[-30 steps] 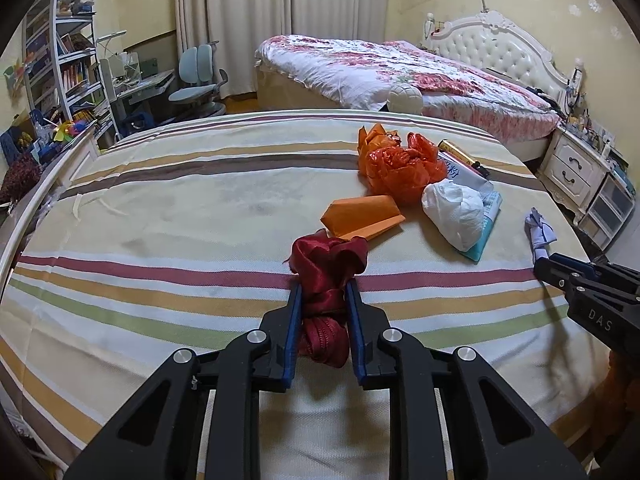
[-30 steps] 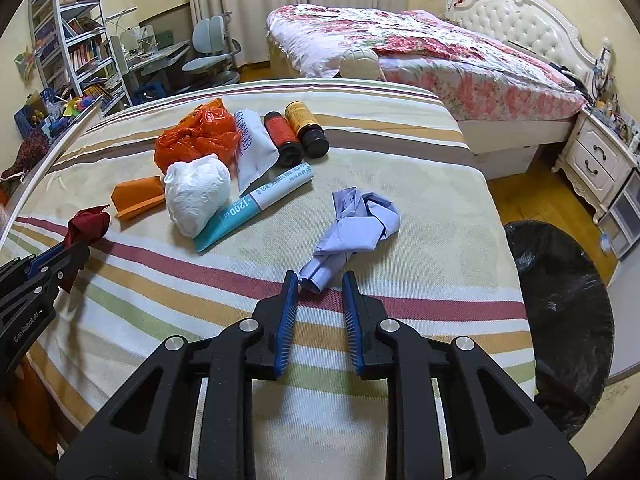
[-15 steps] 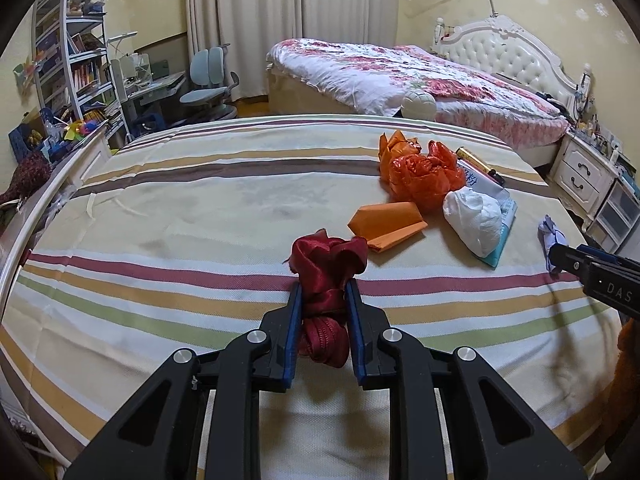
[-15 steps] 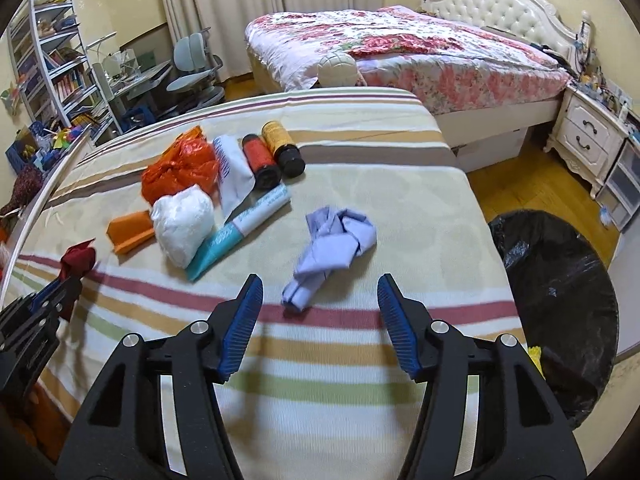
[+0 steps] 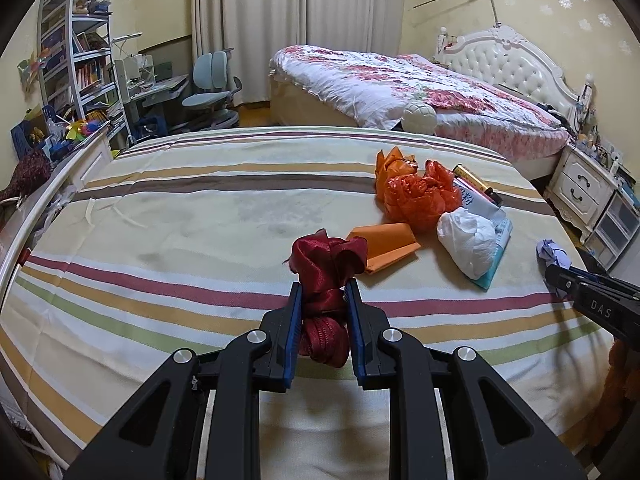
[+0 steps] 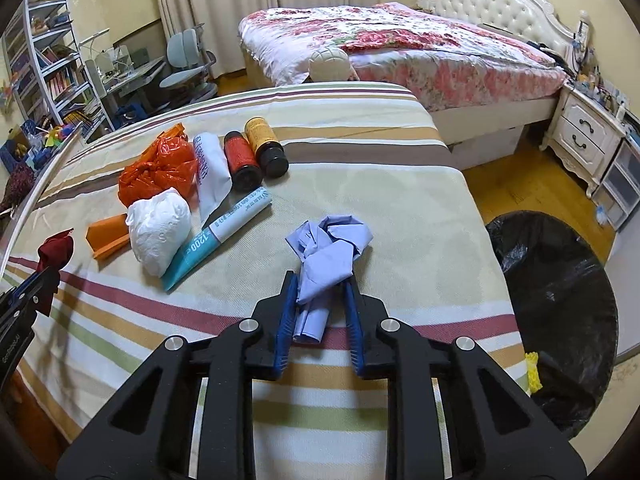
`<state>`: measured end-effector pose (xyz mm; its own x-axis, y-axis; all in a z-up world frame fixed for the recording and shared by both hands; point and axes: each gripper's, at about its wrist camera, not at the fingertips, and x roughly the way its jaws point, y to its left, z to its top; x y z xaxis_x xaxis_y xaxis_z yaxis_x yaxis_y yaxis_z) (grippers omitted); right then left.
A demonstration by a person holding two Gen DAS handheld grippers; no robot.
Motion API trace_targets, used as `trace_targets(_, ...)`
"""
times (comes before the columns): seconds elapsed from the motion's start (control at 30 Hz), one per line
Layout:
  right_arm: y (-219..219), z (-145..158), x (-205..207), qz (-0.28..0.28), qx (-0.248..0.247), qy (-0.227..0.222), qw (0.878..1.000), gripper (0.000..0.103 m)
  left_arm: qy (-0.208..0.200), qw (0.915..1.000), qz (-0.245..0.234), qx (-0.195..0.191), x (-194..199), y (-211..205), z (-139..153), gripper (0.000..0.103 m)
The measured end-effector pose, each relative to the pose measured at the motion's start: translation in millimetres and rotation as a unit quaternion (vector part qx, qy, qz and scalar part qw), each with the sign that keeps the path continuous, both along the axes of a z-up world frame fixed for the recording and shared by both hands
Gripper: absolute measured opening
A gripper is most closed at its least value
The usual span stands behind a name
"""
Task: Collect trash
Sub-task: 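Carry both cloths over the trash bin and open both tools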
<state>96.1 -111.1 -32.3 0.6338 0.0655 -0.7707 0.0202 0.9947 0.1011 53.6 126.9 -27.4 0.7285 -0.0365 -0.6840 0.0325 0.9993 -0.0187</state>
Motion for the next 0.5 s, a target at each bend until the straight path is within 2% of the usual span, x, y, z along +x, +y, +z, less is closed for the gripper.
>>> trace_targets(0.2, -23.6, 14.5, -24.0, -0.013, -0.006, -0.025, 1.000, 0.022, -0.016, 0.9995, -0.025, -0.007, -8.4, -27.2, 10.0, 0.022)
trace_targets(0.5, -83.7, 28.7, -51.3, -0.065, -0.017, -0.049, 0.997, 0.022, -0.034, 0.9945, -0.099, -0.011, -14.4, -96.8, 21.9, 0.022)
